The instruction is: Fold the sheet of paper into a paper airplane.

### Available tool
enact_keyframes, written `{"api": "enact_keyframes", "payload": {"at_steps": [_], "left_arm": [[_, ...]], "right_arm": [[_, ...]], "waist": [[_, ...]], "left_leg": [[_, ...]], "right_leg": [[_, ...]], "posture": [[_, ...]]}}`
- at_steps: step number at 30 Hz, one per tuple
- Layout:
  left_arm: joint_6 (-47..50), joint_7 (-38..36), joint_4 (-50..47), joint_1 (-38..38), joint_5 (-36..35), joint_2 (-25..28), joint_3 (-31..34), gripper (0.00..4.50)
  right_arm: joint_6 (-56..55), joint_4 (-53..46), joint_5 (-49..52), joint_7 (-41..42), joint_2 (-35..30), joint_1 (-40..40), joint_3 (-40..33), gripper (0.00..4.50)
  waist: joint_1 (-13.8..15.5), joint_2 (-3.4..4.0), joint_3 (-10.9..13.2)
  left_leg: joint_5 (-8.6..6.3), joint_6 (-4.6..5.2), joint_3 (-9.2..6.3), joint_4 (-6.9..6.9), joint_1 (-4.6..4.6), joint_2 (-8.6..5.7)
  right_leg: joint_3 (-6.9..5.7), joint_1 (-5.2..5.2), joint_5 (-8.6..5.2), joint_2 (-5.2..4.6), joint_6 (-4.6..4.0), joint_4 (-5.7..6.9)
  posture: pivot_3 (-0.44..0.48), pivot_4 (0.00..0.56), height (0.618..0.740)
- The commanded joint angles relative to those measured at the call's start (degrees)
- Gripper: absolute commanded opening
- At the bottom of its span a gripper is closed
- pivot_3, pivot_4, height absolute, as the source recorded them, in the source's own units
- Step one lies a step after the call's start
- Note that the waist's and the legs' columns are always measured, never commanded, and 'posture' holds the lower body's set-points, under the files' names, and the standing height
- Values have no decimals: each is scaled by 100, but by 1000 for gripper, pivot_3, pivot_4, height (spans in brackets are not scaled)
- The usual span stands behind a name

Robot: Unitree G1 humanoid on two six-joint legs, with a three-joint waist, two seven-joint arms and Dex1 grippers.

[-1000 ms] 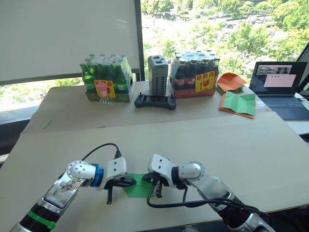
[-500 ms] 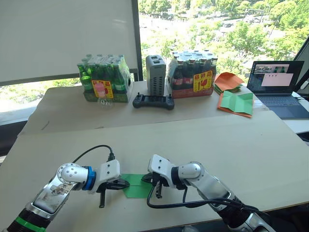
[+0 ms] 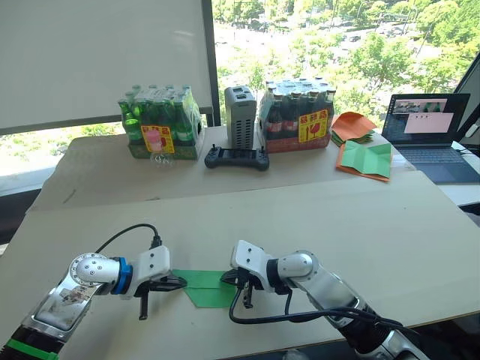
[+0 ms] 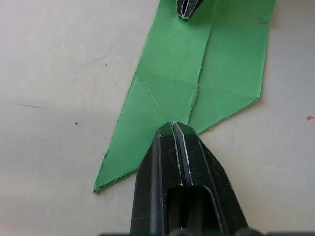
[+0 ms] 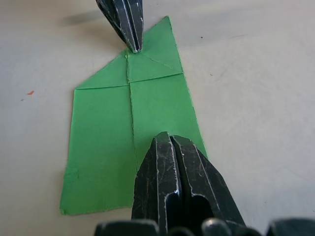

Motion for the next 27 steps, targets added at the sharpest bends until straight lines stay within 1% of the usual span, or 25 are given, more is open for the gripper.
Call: {"api": "enact_keyframes", "payload": {"at_steps": [1, 5, 10, 12, 15, 17, 18, 19, 20, 22, 25, 26, 27], "left_arm": [[60, 89, 519, 141, 273, 85, -40, 0], [170, 89, 283, 223, 35, 90, 238, 0], [788, 180, -436, 485, -626, 34, 812, 0], [1242, 267, -930, 714, -1140, -6, 1252, 0], [2041, 411, -1553, 1027, -2142, -163, 1934, 0], [2270, 504, -1710, 1181, -2362, -207, 2135, 0], [2304, 520, -1754, 1269, -2368, -198, 2180, 0], [2331, 538, -1792, 1329, -2376, -185, 2205, 0], [2413, 597, -1815, 1372, -2495, -246, 2289, 0], [2531, 674, -1858, 1441, -2675, -327, 2414, 0], [2544, 741, -1925, 1576, -2704, -357, 2474, 0], [2537, 776, -1956, 1612, -2714, -367, 2481, 0], [2535, 824, -1994, 1640, -2747, -391, 2500, 0]], "right_arm": [[193, 65, -75, 38, -96, 34, 107, 31], [152, -17, -60, 25, -83, 25, 72, 31], [342, -413, 163, -82, 51, -3, -211, 31], [340, -821, 402, -30, 27, 75, -412, 31], [416, -1481, 941, 54, 63, 189, -859, 31], [491, -1686, 1124, 63, 7, 214, -1024, 31], [524, -1745, 1197, 69, -37, 220, -1080, 471], [553, -1785, 1251, 70, -71, 225, -1116, 604], [581, -1781, 1318, 90, -124, 211, -1191, 870], [594, -1755, 1395, 92, -220, 177, -1266, 1540], [508, -1578, 1354, 48, -321, 124, -1255, 2686], [497, -1484, 1322, 6, -327, 107, -1237, 2886], [467, -1407, 1298, -16, -334, 106, -1218, 3280]], "waist": [[0, 3, 0], [-8, 4, 1], [-17, -1, 17], [-12, -10, 35], [-11, -24, 53], [-9, -24, 55], [-8, -24, 55], [-5, -23, 55], [-11, -23, 56], [-2, -24, 59], [1, -26, 60], [0, -26, 60], [-1, -27, 60]], "left_leg": [[0, 0, 0, 0, 0, 0], [0, 0, 0, -1, 0, 0], [0, 0, 1, -2, -19, 1], [0, 0, 1, -2, -25, 0], [-1, 1, 0, -2, -39, 1], [-3, 2, -1, -2, -45, 1], [-3, 0, -1, -2, -44, 2], [-4, 0, -1, -2, -39, 2], [-4, -1, 0, -2, -32, 2], [-5, -2, 3, -3, -27, 3], [-5, -2, 3, -3, -26, 4], [-5, -2, 3, -3, -26, 4], [-5, -2, 4, -3, -27, 4]], "right_leg": [[0, 0, 0, 0, 0, 0], [1, -1, 0, 0, 0, 0], [1, -21, 0, 1, 0, 0], [0, -26, 0, 1, 0, -2], [0, -36, 1, 0, 0, -8], [-2, -40, 1, 0, 0, -10], [-3, -39, 1, 0, 0, -10], [-3, -36, 1, 1, 0, -10], [-3, -30, 0, 1, 0, -11], [-1, -25, 0, 1, -1, -12], [-2, -25, 0, 2, -2, -12], [-2, -25, 0, 2, -2, -12], [-2, -25, 0, 2, -2, -12]], "posture": [[0, 150, 719], [0, 150, 719], [0, 150, 719], [0, 150, 719], [0, 150, 719], [0, 150, 719], [0, 150, 719], [0, 150, 719], [0, 150, 719], [0, 150, 719], [0, 150, 719], [0, 150, 719], [0, 150, 719]]}}
